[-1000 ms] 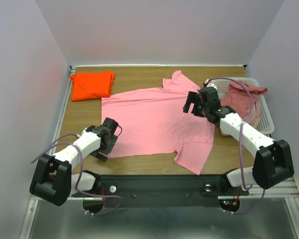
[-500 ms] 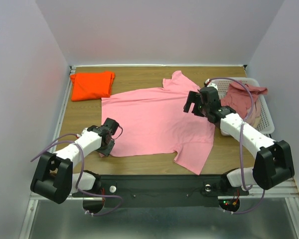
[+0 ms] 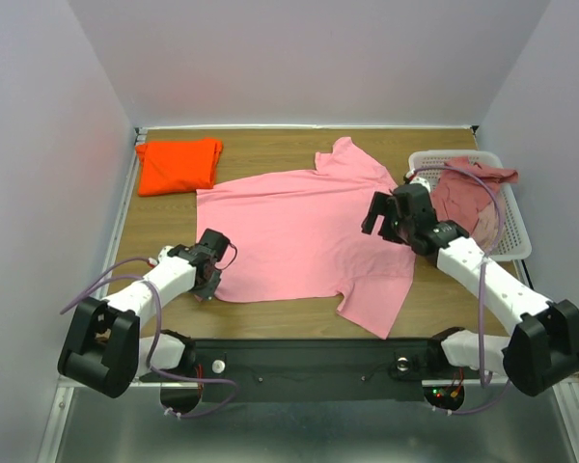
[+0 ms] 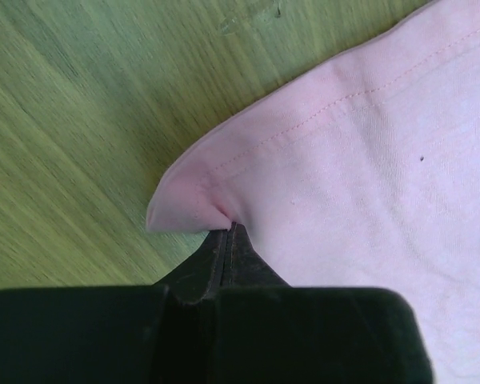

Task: Fold and stack the t-shirts
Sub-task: Fold the tshirt

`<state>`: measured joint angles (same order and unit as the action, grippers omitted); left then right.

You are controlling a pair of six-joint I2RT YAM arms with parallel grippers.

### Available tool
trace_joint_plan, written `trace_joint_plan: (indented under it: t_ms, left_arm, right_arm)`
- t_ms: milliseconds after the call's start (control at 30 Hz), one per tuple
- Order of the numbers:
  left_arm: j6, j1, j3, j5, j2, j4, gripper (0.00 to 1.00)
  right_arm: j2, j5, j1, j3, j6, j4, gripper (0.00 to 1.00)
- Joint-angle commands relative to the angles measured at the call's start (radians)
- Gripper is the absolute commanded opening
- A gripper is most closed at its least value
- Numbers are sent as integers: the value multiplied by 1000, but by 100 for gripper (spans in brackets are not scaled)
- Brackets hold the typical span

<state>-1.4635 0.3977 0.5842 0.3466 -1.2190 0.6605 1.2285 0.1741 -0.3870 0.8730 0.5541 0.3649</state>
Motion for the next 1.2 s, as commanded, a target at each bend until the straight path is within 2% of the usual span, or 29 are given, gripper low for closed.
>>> trace_joint_plan:
  t_ms: [0, 33, 67, 167, 367, 500, 567, 733, 933, 1133, 1167]
  left_arm:
    - [43, 0, -38, 31, 19, -39, 0]
    - [72, 0, -40, 31, 27, -48, 0]
    - [83, 0, -41, 31, 30, -55, 0]
    - [115, 0, -52, 31, 53, -73, 0]
    - [156, 0, -83, 14, 102, -105, 0]
    - [164, 0, -99, 2, 134, -119, 0]
    - [163, 0, -103, -4, 148, -122, 0]
    - [163, 0, -104, -15, 148, -124, 0]
    - [163, 0, -101, -23, 134, -122, 0]
    - [157, 0, -103, -24, 133, -121, 0]
    - [155, 0, -101, -24, 131, -119, 0]
  right_arm:
    - [-75, -6, -85, -11, 59, 172, 100]
    - [-75, 22, -129, -2, 90, 208, 100]
    - [-70, 88, -229, 6, 113, 285, 100]
    - [-66, 192, -372, -11, 268, 455, 100]
    - [-87, 128, -542, -159, 538, 580, 96]
    - [-92, 137, -634, -187, 670, 646, 95]
    - [-132, 128, -642, -224, 731, 657, 92]
    - [-153, 79, -641, -328, 757, 565, 83]
    - [-46, 96, -642, -344, 721, 432, 63]
    - [-17, 114, -641, -338, 699, 413, 39]
    - [-26, 120, -641, -339, 699, 413, 32]
